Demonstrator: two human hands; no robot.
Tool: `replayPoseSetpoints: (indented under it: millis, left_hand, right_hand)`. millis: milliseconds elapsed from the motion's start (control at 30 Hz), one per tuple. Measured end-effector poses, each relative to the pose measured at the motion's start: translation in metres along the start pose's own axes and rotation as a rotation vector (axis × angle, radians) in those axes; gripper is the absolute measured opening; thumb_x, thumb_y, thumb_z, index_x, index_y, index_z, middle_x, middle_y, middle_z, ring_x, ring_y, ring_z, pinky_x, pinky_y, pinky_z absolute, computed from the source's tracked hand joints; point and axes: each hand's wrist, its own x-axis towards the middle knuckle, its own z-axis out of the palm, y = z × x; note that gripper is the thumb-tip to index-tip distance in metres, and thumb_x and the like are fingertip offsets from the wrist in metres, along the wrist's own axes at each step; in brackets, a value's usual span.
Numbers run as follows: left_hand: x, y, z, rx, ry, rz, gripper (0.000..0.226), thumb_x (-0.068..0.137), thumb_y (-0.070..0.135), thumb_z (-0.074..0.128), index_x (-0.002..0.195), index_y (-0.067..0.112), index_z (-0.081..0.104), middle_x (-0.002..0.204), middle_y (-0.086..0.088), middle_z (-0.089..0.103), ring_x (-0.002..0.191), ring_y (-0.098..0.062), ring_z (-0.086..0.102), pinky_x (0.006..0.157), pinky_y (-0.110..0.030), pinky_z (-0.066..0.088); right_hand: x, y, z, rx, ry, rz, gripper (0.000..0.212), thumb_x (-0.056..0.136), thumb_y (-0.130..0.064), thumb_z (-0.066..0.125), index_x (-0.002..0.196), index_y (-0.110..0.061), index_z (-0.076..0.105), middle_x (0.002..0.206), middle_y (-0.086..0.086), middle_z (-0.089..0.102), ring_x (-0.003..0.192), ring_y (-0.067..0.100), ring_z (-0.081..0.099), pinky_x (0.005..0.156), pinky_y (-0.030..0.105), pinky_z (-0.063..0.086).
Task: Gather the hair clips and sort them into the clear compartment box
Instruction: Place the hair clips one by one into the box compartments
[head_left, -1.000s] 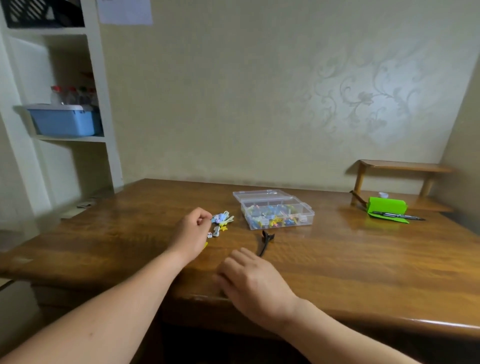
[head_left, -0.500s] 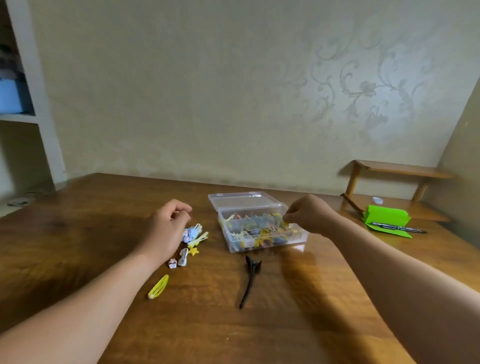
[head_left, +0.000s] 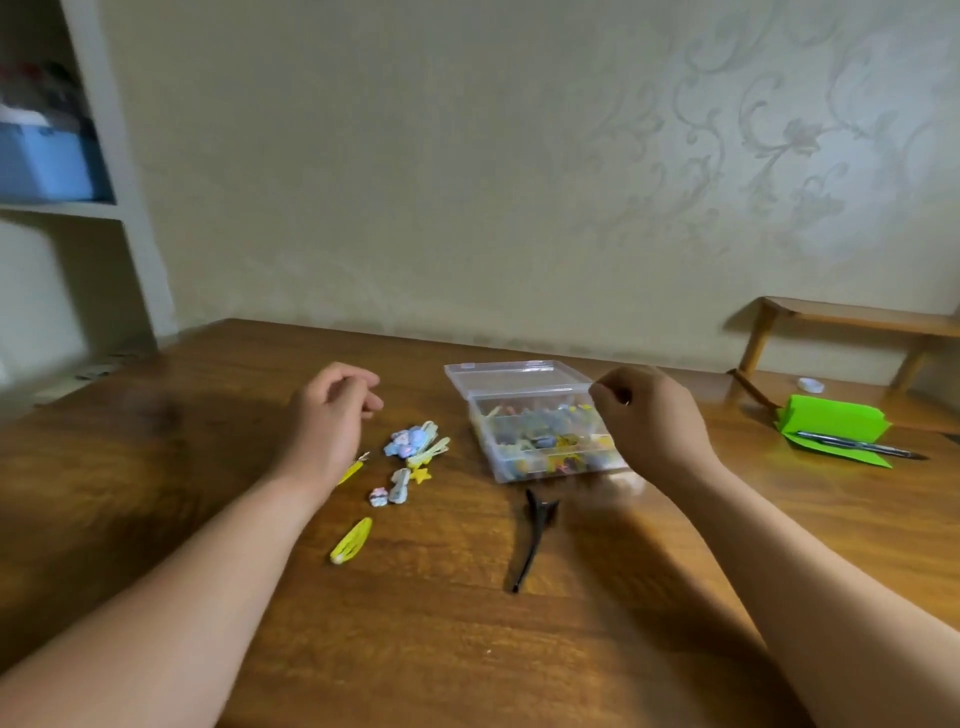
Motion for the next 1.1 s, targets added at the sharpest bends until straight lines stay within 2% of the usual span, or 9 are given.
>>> replayPoseSetpoints:
  millis: [133,233,333,600,767,833,933,1033,1100]
  left_hand:
    - [-0.002,-0.007,-0.003,0.019,-0.075,-0.086,0.025,0.107,0.028,0.053,0.095,0.026,0.074,0.093,-0.003,0.077,0.098,-0.025,0.071,0.085,-0.040,0.052]
    - [-0.005,-0.003,-0.007,0.021,-0.109,-0.091,0.031,0.094,0.049,0.049,0.096,0.031,0.075,0.089,0.004,0.078,0.098,-0.022,0.071,0.094,-0.045,0.055]
    - [-0.004,-0.002,-0.007,-0.005,-0.168,-0.103,0.038,0.089,0.052,0.046,0.099,0.027,0.074,0.093,0.000,0.079,0.094,-0.021,0.071,0.099,-0.051,0.055]
    - [0.003,-0.004,-0.004,0.038,-0.231,-0.122,0.034,0.085,0.056,0.048,0.097,0.037,0.074,0.091,0.007,0.078,0.098,-0.024,0.073,0.103,-0.057,0.055]
    - [0.002,-0.003,-0.002,0.080,-0.259,-0.119,0.033,0.091,0.053,0.049,0.103,0.035,0.074,0.091,0.016,0.076,0.106,-0.020,0.069,0.101,-0.044,0.052]
    - [0.003,-0.004,-0.001,0.068,-0.258,-0.117,0.027,0.100,0.044,0.053,0.104,0.030,0.075,0.096,0.011,0.076,0.106,-0.018,0.069,0.094,-0.038,0.051]
    - [0.002,-0.006,0.000,0.024,-0.257,-0.101,0.033,0.089,0.046,0.054,0.102,0.026,0.077,0.100,0.001,0.079,0.098,-0.019,0.072,0.084,-0.038,0.051]
    - [0.003,-0.010,-0.001,-0.077,-0.245,-0.077,0.035,0.089,0.043,0.056,0.101,0.018,0.078,0.100,-0.007,0.080,0.091,-0.019,0.070,0.082,-0.040,0.051]
    - [0.003,-0.011,-0.003,-0.162,-0.220,-0.108,0.033,0.089,0.039,0.058,0.102,0.015,0.077,0.100,-0.013,0.079,0.091,-0.023,0.069,0.082,-0.042,0.050]
  right_hand:
    - [-0.028,-0.071,0.014,0.040,-0.186,-0.288,0.013,0.100,-0.032,0.063,0.089,-0.034,0.070,0.088,-0.015,0.067,0.078,0.005,0.061,0.061,0.018,0.040]
    - [-0.044,-0.109,0.034,0.000,-0.434,-0.381,0.014,0.099,-0.031,0.061,0.100,-0.029,0.075,0.093,-0.012,0.073,0.085,0.011,0.066,0.072,0.031,0.056]
    - [-0.048,-0.123,0.048,-0.175,-0.451,-0.446,0.018,0.098,-0.027,0.057,0.106,-0.029,0.073,0.100,-0.006,0.075,0.093,0.022,0.069,0.078,0.040,0.060]
    - [-0.037,-0.136,0.068,-0.396,-0.554,-0.457,0.021,0.096,-0.022,0.058,0.105,-0.025,0.076,0.100,0.000,0.073,0.090,0.028,0.071,0.076,0.041,0.062]
    - [-0.029,-0.153,0.063,-0.466,-0.619,-0.561,0.012,0.104,-0.022,0.059,0.095,-0.017,0.063,0.091,0.004,0.060,0.083,0.028,0.061,0.068,0.035,0.046]
    - [-0.029,-0.161,0.061,-0.503,-0.635,-0.619,0.006,0.102,-0.015,0.060,0.099,-0.017,0.064,0.098,0.008,0.065,0.090,0.031,0.065,0.068,0.036,0.046]
    - [-0.029,-0.178,0.062,-0.569,-0.678,-0.664,0.018,0.099,-0.009,0.064,0.116,-0.012,0.069,0.116,0.008,0.070,0.106,0.030,0.070,0.074,0.038,0.051]
    - [-0.025,-0.198,0.062,-0.632,-0.802,-0.659,0.029,0.101,-0.007,0.065,0.130,-0.008,0.068,0.133,0.007,0.067,0.123,0.028,0.065,0.088,0.037,0.051]
    - [-0.022,-0.205,0.061,-0.663,-0.852,-0.679,0.033,0.101,-0.009,0.067,0.134,-0.009,0.066,0.136,0.006,0.066,0.127,0.026,0.063,0.086,0.033,0.046]
